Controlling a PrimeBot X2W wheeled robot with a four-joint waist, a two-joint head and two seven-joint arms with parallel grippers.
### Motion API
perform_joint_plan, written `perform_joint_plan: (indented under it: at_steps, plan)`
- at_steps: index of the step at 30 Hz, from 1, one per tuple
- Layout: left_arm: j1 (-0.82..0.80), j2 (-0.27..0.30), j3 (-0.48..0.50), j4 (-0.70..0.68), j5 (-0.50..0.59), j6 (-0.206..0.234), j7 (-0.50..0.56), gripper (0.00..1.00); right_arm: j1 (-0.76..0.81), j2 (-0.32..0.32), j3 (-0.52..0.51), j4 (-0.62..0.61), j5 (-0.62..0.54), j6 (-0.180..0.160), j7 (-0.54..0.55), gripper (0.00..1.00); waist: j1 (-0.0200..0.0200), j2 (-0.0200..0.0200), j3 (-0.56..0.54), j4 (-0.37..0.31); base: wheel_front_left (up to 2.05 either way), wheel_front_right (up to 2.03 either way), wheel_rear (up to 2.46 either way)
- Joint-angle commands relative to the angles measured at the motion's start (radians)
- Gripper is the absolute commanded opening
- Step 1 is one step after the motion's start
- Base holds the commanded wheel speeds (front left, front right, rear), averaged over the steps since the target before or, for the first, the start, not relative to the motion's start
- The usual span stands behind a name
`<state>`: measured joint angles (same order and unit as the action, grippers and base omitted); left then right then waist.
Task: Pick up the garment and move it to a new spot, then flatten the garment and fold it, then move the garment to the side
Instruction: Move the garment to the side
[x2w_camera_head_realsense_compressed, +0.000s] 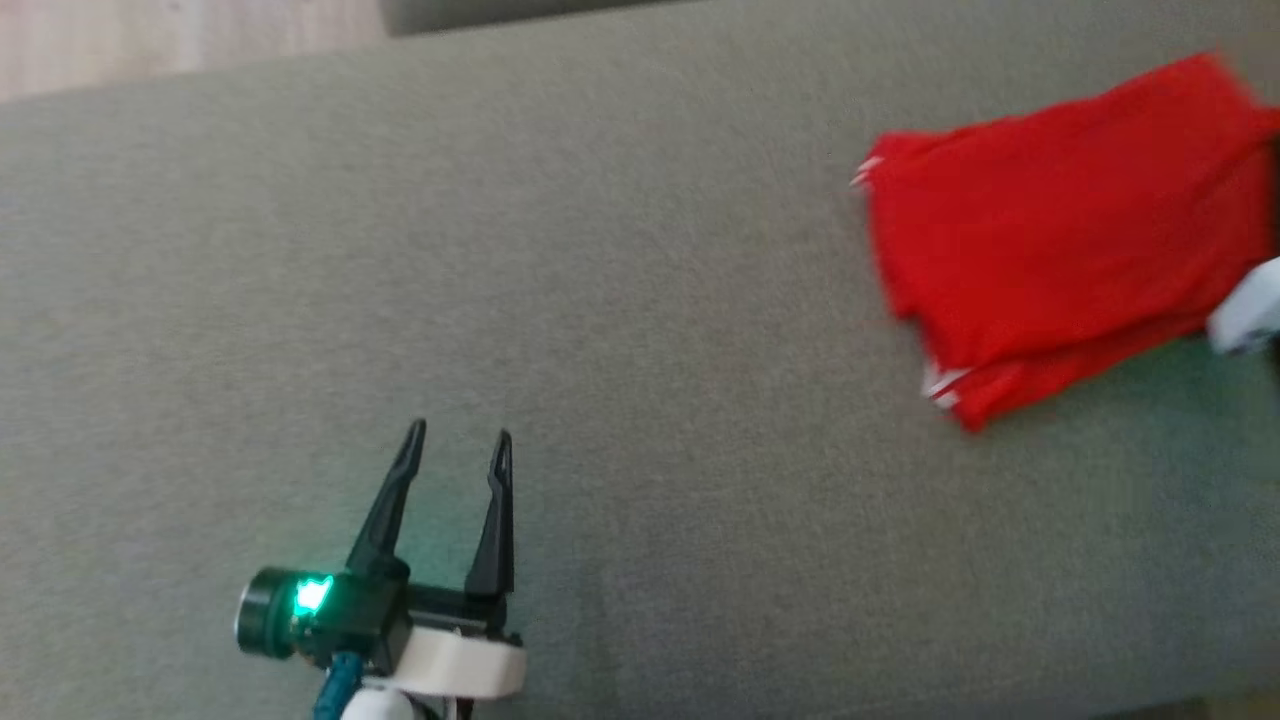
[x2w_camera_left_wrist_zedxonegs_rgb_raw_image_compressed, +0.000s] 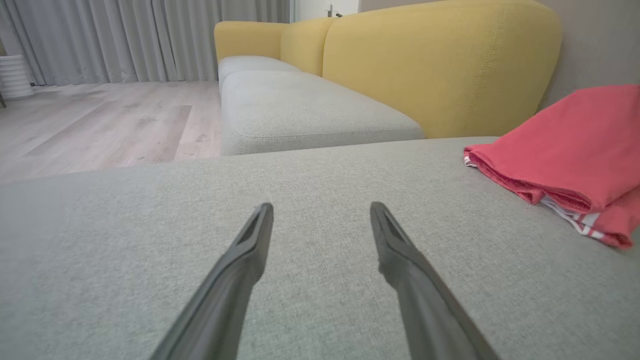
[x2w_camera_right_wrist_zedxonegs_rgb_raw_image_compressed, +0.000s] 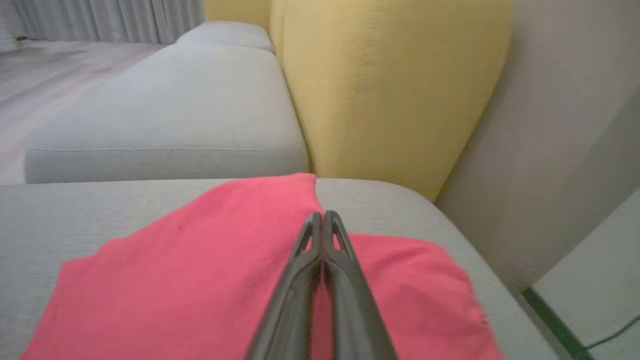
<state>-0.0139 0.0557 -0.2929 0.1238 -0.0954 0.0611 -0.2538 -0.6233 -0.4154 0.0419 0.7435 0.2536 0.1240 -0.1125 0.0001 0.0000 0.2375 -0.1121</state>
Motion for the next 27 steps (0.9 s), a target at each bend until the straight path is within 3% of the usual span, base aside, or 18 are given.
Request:
perform_joint_plan:
  at_steps: [1, 7, 8, 9, 13, 19, 25, 27]
  plan:
    - [-0.031, -0.005, 0.033, -0.034, 0.007, -0.003, -0.008, 1.0, -0.023, -0.055, -0.005, -0.055, -0.007, 0.007, 0.009, 0.0, -0.0001, 0.0, 0.051, -0.038, 0.0, 0.0, 0.0]
    - [-0.093, -0.005, 0.047, -0.05, 0.0, -0.014, -0.008, 1.0, -0.027, -0.191, -0.108, -0.17, -0.039, 0.007, 0.108, 0.0, -0.0001, 0.0, 0.135, -0.052, 0.0, 0.0, 0.0]
    - [-0.105, -0.005, 0.048, -0.052, -0.001, -0.017, -0.008, 1.0, -0.026, -0.202, -0.135, -0.185, -0.05, 0.007, 0.124, 0.41, -0.0001, 0.0, 0.144, -0.051, 0.0, 0.0, 0.0]
    - [-0.117, -0.005, 0.046, -0.056, -0.002, -0.02, -0.008, 1.0, -0.022, -0.212, -0.161, -0.201, -0.066, 0.007, 0.136, 1.0, -0.0001, 0.0, 0.153, -0.047, 0.0, 0.0, 0.0]
    - [-0.148, -0.005, 0.049, -0.071, -0.03, -0.014, -0.008, 1.0, 0.001, -0.19, -0.252, -0.269, -0.125, 0.007, 0.164, 1.0, -0.0001, 0.0, 0.147, -0.027, 0.0, 0.0, 0.0]
    - [-0.137, -0.005, 0.029, -0.079, -0.079, -0.001, -0.008, 1.0, 0.114, -0.041, -0.292, -0.354, -0.171, 0.007, 0.184, 1.0, -0.0001, 0.0, 0.044, 0.035, 0.0, 0.0, 0.0]
    - [-0.077, -0.005, 0.0, -0.038, -0.112, 0.029, -0.008, 1.0, 0.312, 0.132, -0.23, -0.389, -0.136, 0.007, 0.098, 1.0, -0.0001, 0.0, -0.118, 0.104, 0.0, 0.0, 0.0]
    - [-0.064, -0.005, -0.002, -0.027, -0.109, 0.035, -0.008, 1.0, 0.347, 0.153, -0.206, -0.382, -0.128, 0.007, 0.076, 1.0, -0.0001, 0.0, -0.152, 0.114, 0.0, 0.0, 0.0]
